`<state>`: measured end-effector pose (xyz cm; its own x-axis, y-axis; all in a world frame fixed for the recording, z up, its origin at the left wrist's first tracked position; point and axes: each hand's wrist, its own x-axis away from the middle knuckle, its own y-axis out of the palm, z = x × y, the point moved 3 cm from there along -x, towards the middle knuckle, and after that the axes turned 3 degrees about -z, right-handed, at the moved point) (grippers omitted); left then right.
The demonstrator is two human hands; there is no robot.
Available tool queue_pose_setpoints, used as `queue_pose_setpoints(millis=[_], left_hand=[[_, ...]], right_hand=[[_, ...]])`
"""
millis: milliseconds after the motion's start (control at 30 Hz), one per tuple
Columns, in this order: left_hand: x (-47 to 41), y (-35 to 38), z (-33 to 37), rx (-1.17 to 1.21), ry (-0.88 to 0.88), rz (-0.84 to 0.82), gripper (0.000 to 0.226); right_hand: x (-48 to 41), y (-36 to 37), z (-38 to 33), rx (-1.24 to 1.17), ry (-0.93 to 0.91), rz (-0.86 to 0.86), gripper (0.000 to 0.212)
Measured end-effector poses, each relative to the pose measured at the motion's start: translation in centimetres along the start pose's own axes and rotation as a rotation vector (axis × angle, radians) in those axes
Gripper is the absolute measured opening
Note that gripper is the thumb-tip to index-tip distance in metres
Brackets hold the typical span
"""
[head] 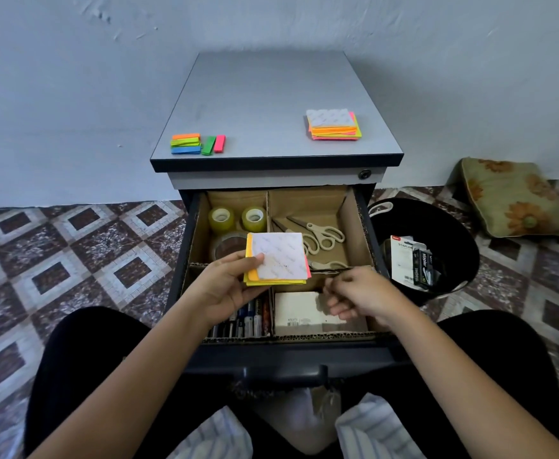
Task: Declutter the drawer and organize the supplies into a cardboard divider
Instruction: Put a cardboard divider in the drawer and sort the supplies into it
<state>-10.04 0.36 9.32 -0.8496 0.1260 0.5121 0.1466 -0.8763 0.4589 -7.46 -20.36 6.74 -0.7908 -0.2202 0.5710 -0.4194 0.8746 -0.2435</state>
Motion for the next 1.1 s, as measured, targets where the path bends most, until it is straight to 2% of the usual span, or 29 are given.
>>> queue_pose_setpoints(millis=[100,167,267,400,567,800,1100], left_hand=[[0.0,1.5,-0.5,-0.004,-0.024,-0.049,0.017],[-0.2,2.7,-1.2,-0.055,-0.041,-0.060,0.017],[-0.5,3.9,-2.0,-0.149,-0.051,-0.072,0.020],[-0.8,4.5,-2.4,-0.185,-0.075,-0.063,0.020],[-0.9,4.9,-2.6,-0.296,-0.071,-0.050,0.007],[-0.9,4.5,-2.6,-0.247,-0.084,-0.008,0.015],[-1.9,5.1,-4.6,-0.457,-0.231,0.042,0.013]], right_hand=[[1.7,-1.5,-1.4,-0.304,-0.046,0.016,0.033],[2.4,-1.9,-1.7,-0.412,-0.053,0.017,0.036],[2.5,-1.5,-1.3,-0.373,-0.073,0.008,0.023],[2.3,-2.0,0.0,-0.394,-0.053,0.116,0.007],[2.0,-2.7,0.8,-0.412,-0.031,0.130,0.010],[1.9,-3.9,0.7,-0.406,-0.060,0.211,0.016],[2.1,-6.6,0.0,-0.553,-0.121,0.313,0.014]])
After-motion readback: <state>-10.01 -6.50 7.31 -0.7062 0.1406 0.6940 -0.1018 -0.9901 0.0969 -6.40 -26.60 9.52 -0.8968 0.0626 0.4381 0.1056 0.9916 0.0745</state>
